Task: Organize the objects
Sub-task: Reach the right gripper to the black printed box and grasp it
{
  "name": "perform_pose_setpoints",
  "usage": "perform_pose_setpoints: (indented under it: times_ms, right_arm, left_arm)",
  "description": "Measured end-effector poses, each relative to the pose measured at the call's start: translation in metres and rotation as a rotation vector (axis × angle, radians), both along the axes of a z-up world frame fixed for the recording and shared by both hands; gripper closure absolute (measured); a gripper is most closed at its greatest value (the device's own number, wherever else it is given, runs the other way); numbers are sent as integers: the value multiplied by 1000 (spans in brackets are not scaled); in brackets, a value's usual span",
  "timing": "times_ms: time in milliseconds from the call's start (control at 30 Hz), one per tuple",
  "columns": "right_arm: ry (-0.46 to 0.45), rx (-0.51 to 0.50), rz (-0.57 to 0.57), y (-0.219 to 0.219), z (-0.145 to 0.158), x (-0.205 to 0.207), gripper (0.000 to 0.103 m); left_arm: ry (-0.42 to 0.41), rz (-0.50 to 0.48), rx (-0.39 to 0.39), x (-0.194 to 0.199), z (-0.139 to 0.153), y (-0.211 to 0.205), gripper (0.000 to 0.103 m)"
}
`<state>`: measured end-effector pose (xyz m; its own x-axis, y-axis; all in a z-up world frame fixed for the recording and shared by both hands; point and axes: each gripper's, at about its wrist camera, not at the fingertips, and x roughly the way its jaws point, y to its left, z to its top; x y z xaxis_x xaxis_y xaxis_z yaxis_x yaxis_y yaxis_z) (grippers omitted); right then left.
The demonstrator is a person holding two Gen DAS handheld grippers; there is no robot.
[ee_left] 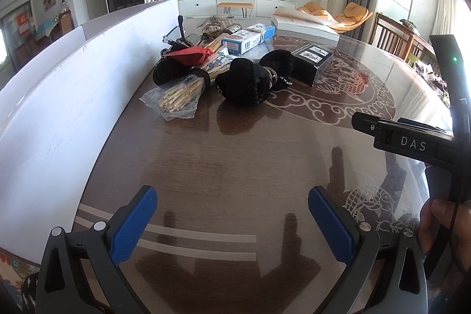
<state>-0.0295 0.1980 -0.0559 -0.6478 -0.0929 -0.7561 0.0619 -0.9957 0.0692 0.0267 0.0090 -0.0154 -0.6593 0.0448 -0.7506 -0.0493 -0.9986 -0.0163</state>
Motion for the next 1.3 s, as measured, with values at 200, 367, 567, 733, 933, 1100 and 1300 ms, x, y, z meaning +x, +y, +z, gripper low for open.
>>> perform_pose_setpoints:
  times_ms: [200, 367, 567, 733, 933, 1100, 1300]
  right_arm:
    - [-3, 1, 2, -1, -1, -1, 0]
    - [5, -53, 27, 3, 1, 0, 0]
    - [-21, -40, 124, -9, 14, -32, 0]
    - [-114, -162, 2, 4, 30, -98, 0]
    - [-224, -282, -166, 9, 19, -178, 0]
    - [-324, -118, -164, -30, 6, -208, 0]
    - [-252, 34, -26, -55, 5, -180, 33]
  left_arm:
    - [-17, -3, -30, 2, -3, 3, 0]
    - [-26, 12, -36, 5, -4, -2, 0]
    - [-28, 35, -32, 6, -4, -8, 0]
    - [-34, 48, -28, 5, -5, -11, 0]
    - [-31, 59, -37, 4, -5, -13, 0]
    - [-39, 64, -26, 2, -6, -15, 0]
    - [-37, 64, -22, 1, -5, -16, 0]
